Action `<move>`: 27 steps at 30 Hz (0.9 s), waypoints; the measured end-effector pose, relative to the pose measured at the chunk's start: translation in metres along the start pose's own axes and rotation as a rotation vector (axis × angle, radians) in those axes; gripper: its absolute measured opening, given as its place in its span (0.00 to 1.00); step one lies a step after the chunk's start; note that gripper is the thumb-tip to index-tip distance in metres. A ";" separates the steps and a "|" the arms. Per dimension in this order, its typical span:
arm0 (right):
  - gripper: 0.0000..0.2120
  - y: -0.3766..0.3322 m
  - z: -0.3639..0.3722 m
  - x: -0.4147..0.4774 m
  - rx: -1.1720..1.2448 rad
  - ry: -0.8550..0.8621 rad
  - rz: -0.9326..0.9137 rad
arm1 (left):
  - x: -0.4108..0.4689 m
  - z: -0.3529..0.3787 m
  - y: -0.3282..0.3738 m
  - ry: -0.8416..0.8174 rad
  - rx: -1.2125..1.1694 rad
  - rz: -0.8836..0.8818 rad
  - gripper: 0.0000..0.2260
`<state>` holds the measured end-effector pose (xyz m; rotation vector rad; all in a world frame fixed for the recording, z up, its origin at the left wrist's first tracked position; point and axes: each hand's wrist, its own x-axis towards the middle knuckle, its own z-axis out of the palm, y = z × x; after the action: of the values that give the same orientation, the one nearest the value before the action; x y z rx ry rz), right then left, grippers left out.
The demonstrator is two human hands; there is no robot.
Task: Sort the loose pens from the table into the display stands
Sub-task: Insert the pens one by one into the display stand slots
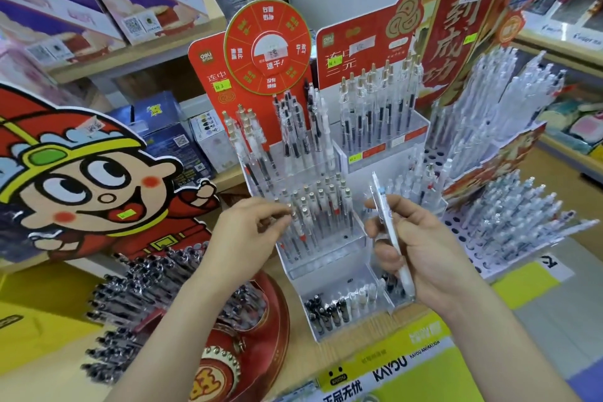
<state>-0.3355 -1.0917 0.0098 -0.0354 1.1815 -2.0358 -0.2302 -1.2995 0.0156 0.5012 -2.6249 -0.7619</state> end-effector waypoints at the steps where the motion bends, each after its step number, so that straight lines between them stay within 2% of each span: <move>1: 0.12 0.000 0.000 0.000 -0.011 0.003 0.000 | -0.001 0.003 0.001 -0.003 0.006 0.008 0.08; 6: 0.09 0.004 0.001 -0.003 -0.030 0.001 0.017 | 0.001 0.008 0.007 0.068 0.082 -0.012 0.09; 11: 0.10 0.008 -0.003 -0.006 -0.082 0.018 0.012 | 0.005 0.005 0.007 0.016 -0.012 -0.148 0.15; 14: 0.12 0.010 -0.004 -0.008 -0.092 0.049 0.007 | 0.005 0.001 0.006 -0.027 -0.018 -0.134 0.17; 19: 0.07 0.015 0.004 -0.016 -0.073 0.086 0.035 | 0.005 -0.001 0.005 -0.047 -0.023 -0.105 0.18; 23: 0.12 0.025 0.013 -0.020 -0.045 0.095 0.037 | 0.006 -0.002 0.000 -0.069 -0.048 -0.081 0.18; 27: 0.13 0.034 0.020 -0.026 -0.030 0.054 0.004 | 0.008 -0.005 -0.004 -0.108 -0.078 -0.057 0.18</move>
<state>-0.2894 -1.0990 0.0041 0.0075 1.2441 -2.0270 -0.2340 -1.3075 0.0189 0.5285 -2.6770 -0.9300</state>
